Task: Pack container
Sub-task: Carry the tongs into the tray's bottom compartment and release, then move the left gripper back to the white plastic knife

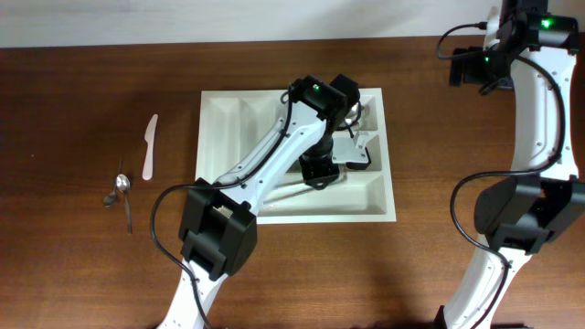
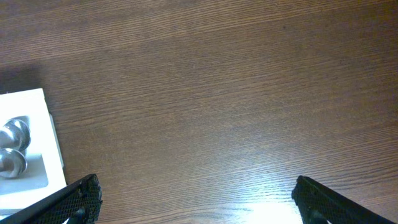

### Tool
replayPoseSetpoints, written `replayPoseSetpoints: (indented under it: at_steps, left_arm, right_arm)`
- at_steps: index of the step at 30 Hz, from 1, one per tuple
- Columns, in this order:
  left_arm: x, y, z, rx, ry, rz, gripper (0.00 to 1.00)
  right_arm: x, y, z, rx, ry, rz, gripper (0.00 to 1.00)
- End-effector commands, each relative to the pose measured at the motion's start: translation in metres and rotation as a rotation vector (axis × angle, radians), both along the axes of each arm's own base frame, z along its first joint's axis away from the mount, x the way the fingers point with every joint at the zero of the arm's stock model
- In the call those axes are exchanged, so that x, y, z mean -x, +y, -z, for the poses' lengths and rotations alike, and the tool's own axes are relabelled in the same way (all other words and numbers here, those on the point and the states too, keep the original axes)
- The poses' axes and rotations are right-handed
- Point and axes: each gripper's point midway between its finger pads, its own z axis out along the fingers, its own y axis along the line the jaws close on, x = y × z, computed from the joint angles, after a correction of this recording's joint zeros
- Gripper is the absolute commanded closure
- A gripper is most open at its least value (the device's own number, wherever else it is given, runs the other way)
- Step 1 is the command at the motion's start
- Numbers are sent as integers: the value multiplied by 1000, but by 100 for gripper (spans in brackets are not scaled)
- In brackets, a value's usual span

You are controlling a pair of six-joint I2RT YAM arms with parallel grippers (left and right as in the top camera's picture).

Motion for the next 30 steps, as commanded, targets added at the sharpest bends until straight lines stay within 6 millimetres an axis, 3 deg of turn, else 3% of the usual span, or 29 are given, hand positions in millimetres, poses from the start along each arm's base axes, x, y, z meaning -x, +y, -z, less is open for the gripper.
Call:
replayPoseSetpoints:
  at_steps: [1, 5, 8, 12, 17, 20, 22, 24, 30]
  left_arm:
    - [-1, -1, 0, 17, 6, 7, 52]
    - [-8, -1, 1, 10, -29, 8, 53]
    - [-27, 3, 2, -26, -116, -27, 56]
    - [-74, 21, -13, -84, -301, -226, 57]
    - [-137, 65, -59, -24, -457, -577, 57]
    - [-168, 114, -79, 15, -491, -833, 48]
    - [-180, 162, -80, 1, -481, -1007, 43]
    - [-179, 199, -75, -41, -451, -1095, 43]
    - [-150, 315, -56, -181, -293, -1398, 42]
  right_arm:
    - [-1, 0, 2, 5, 4, 12, 1]
    - [-1, 0, 2, 5, 4, 12, 1]
    - [-1, 0, 2, 5, 4, 12, 1]
    - [-1, 0, 2, 5, 4, 12, 1]
    - [-1, 0, 2, 5, 4, 13, 1]
    - [-1, 0, 2, 5, 4, 12, 1]
    - [-1, 0, 2, 5, 3, 12, 1]
    - [-1, 0, 2, 5, 4, 13, 1]
    - [-1, 0, 2, 5, 4, 13, 1]
